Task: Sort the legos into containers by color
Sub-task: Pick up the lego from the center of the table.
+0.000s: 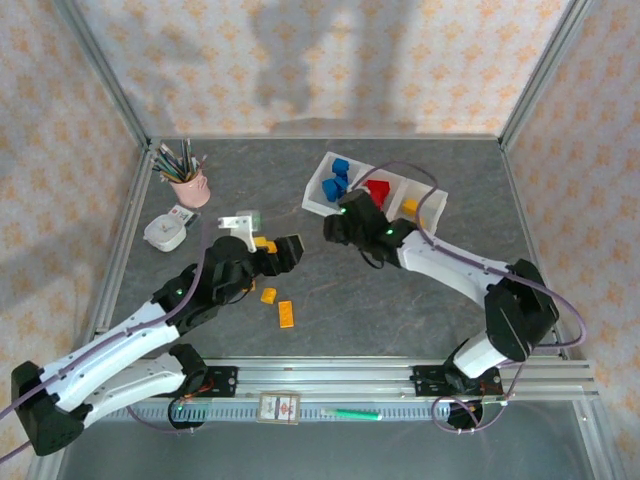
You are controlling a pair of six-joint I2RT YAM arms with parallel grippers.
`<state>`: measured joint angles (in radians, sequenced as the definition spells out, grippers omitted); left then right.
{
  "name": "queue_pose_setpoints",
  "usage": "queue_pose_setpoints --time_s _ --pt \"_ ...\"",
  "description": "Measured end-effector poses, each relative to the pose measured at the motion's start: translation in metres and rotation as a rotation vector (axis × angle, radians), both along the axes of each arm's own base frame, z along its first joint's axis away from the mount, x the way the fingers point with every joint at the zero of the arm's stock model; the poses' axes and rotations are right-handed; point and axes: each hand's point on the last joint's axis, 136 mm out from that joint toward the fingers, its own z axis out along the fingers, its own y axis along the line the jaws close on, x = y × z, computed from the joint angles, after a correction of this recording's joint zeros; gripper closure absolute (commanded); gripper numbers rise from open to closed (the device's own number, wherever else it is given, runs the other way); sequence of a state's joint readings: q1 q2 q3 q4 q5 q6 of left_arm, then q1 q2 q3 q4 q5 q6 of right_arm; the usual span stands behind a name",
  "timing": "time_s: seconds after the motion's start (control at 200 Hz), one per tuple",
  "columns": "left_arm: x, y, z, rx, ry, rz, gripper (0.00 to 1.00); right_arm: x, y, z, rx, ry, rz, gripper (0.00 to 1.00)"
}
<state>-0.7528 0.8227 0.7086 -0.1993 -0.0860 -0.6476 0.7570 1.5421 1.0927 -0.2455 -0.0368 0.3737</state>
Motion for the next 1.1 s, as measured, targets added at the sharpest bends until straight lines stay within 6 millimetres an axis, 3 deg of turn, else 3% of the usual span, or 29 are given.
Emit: queue_pose_setpoints --time_s 0.245,0.475,0.706,1.101 --pt "-0.015 0.038 0.008 -0.026 0.002 0.127 0.01 -0.030 0.075 -0.043 -0.027 0.062 0.185 0.29" --pt "-0.026 0.067 0.003 -0.027 0.026 0.227 0.01 -0.031 0.132 -0.053 -0.036 0.041 0.290 0.17" --pt "-0.033 0.085 0.001 -0.038 0.041 0.298 0.01 -0.004 0.153 -0.072 -0.067 0.027 0.227 0.05" --pt "-0.043 0.112 0.006 -0.081 0.020 0.404 0.01 0.017 0.187 -0.104 -0.144 0.024 0.173 0.00"
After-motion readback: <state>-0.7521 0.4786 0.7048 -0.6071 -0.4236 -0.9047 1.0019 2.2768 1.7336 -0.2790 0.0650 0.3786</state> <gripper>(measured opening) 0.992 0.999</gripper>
